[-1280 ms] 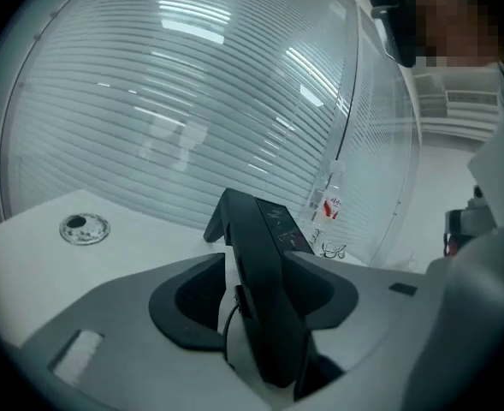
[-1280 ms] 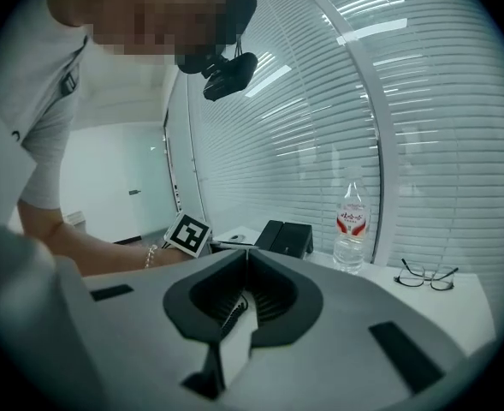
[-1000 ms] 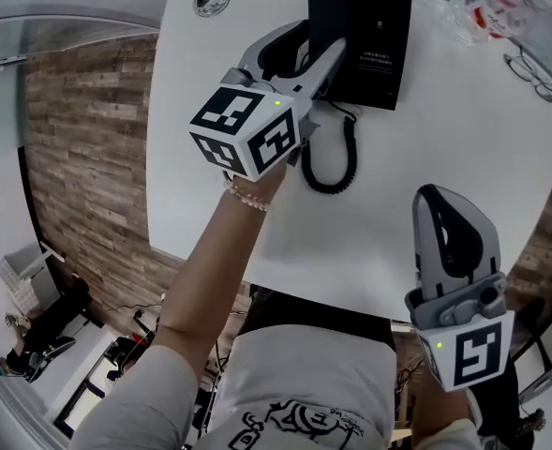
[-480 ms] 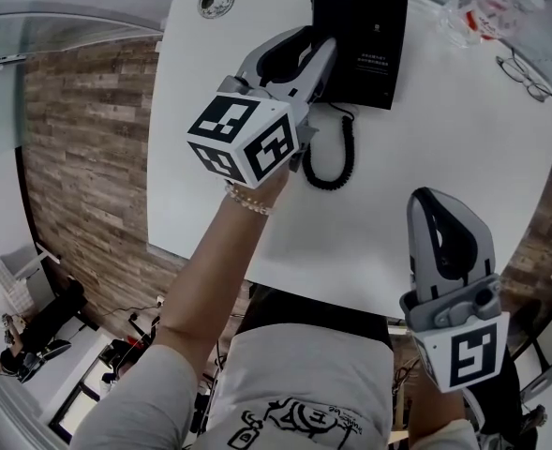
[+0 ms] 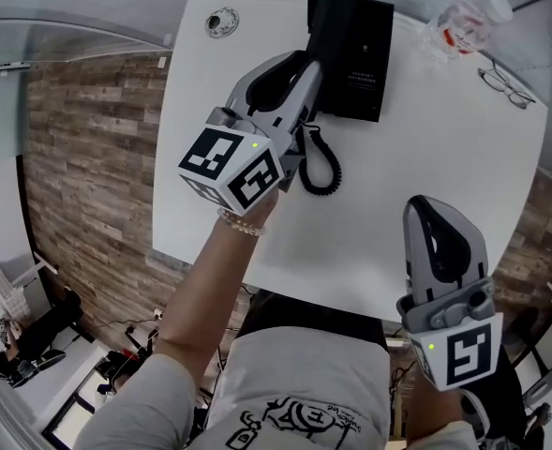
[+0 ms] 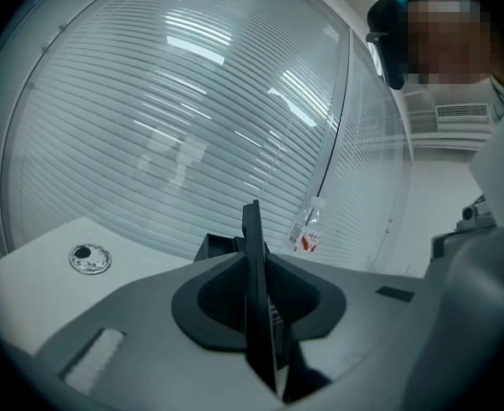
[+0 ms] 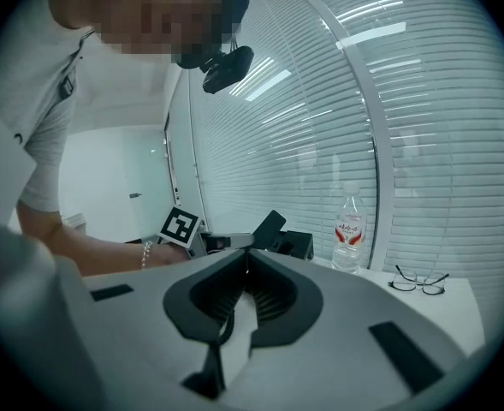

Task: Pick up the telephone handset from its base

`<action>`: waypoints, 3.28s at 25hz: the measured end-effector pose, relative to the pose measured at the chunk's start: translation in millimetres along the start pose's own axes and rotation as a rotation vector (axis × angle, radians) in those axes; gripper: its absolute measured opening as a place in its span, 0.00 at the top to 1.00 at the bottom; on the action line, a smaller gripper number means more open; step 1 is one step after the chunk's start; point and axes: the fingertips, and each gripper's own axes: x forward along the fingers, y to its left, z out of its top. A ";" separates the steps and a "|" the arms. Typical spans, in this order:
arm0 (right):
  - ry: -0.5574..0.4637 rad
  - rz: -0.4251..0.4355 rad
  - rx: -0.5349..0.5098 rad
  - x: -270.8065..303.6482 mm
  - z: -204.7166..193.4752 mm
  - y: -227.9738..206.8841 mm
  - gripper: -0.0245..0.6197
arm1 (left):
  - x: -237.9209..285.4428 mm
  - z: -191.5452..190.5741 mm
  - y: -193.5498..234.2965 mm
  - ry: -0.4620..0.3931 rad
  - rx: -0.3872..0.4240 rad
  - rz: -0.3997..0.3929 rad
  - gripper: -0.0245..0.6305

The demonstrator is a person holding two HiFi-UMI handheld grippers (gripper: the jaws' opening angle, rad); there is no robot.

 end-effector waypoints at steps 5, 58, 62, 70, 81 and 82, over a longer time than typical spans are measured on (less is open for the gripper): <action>-0.023 -0.004 -0.024 -10.1 25.2 2.6 0.95 | -19.8 30.0 -20.9 -0.040 0.004 -0.023 0.87; -0.216 -0.029 -0.180 -165.9 248.1 81.5 0.95 | -247.4 261.2 -240.0 -0.373 0.025 -0.213 0.87; -0.224 -0.043 -0.187 -171.5 249.9 83.7 0.95 | -253.7 261.1 -242.8 -0.380 0.021 -0.213 0.87; -0.232 -0.041 -0.191 -175.6 252.3 87.6 0.95 | -257.6 258.6 -248.6 -0.383 0.012 -0.220 0.87; -0.226 -0.036 -0.198 -177.6 253.0 91.0 0.95 | -260.2 257.4 -252.2 -0.383 0.005 -0.222 0.87; -0.227 -0.035 -0.198 -177.4 253.5 90.8 0.95 | -260.0 257.5 -252.3 -0.383 0.005 -0.223 0.87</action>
